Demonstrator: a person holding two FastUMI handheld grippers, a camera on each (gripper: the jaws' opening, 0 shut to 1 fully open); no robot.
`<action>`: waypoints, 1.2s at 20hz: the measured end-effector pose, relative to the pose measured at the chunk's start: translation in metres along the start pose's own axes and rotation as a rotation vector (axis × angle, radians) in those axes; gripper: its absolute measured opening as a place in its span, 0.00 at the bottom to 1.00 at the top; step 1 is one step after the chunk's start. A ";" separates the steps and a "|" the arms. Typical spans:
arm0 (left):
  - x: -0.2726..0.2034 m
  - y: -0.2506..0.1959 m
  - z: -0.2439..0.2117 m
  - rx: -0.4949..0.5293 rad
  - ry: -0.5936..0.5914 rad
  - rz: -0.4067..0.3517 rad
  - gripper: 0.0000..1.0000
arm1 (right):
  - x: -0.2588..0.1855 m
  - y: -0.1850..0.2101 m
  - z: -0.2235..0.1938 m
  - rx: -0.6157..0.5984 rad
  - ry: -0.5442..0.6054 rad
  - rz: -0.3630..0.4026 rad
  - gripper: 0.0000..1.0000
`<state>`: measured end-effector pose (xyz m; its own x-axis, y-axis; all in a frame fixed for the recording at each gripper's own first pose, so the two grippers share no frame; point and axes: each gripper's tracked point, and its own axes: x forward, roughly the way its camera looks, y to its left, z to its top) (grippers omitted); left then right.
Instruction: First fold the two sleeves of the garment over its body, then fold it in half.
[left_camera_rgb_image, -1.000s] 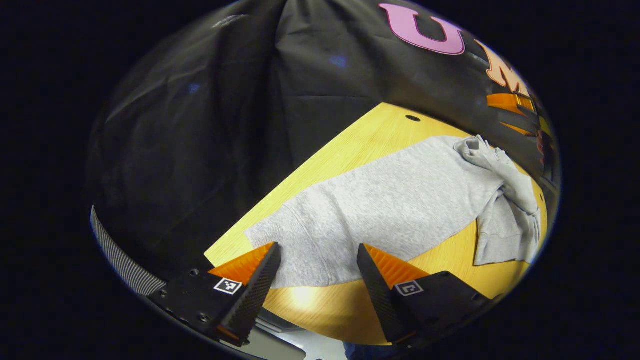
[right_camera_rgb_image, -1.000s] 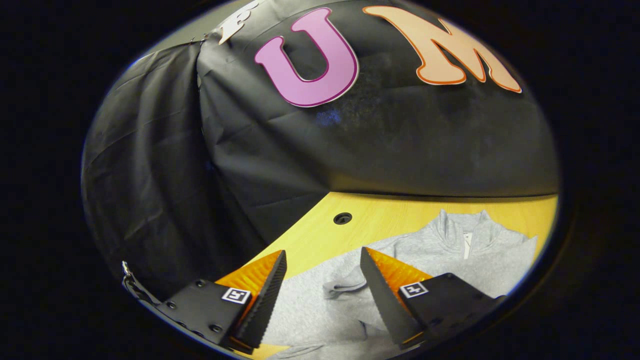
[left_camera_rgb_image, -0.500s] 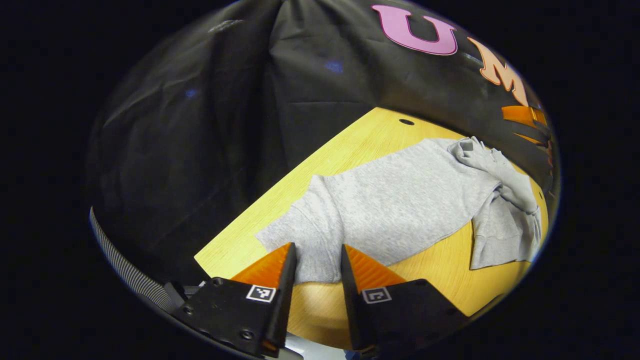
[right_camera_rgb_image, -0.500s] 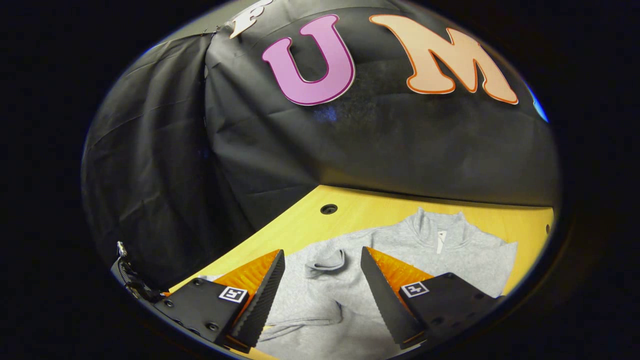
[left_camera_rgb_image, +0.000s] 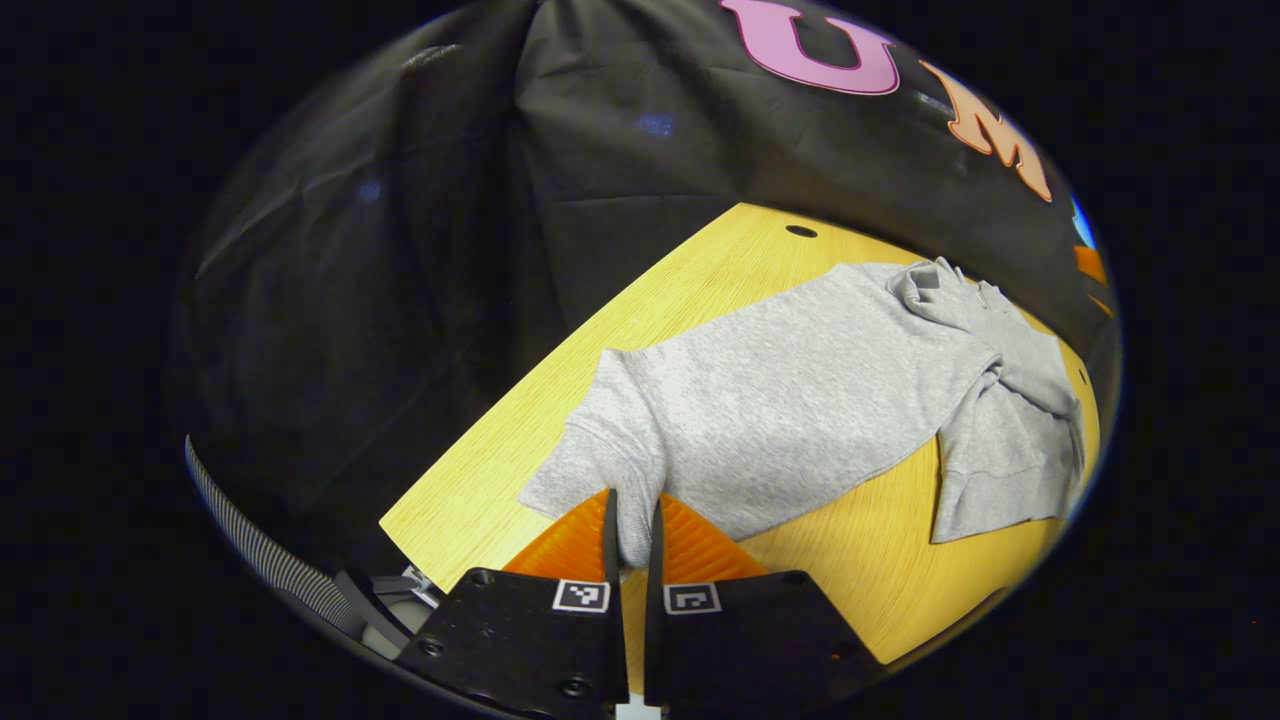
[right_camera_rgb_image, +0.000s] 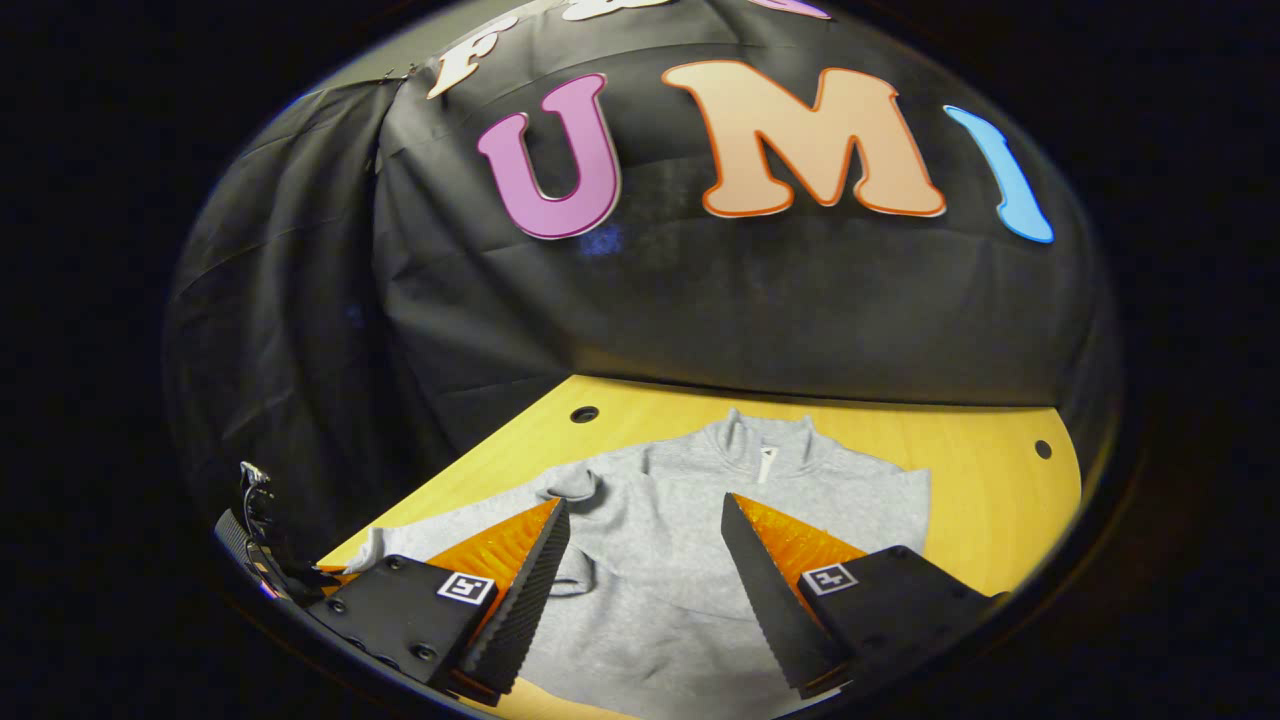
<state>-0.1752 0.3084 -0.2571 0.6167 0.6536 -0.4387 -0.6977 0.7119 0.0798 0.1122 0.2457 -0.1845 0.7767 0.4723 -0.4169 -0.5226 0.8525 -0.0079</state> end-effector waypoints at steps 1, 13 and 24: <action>0.001 -0.003 0.002 -0.017 0.006 -0.006 0.05 | -0.008 -0.009 -0.001 0.012 -0.002 -0.020 0.96; -0.018 -0.102 0.072 0.004 -0.067 -0.180 0.04 | -0.066 -0.082 -0.001 0.100 -0.029 -0.143 0.96; -0.073 -0.333 0.137 0.200 -0.202 -0.562 0.03 | -0.121 -0.140 -0.013 0.125 -0.029 -0.227 0.92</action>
<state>0.0624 0.0589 -0.1290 0.9397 0.1873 -0.2861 -0.1773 0.9823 0.0605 0.0866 0.0664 -0.1445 0.8797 0.2699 -0.3914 -0.2872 0.9578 0.0150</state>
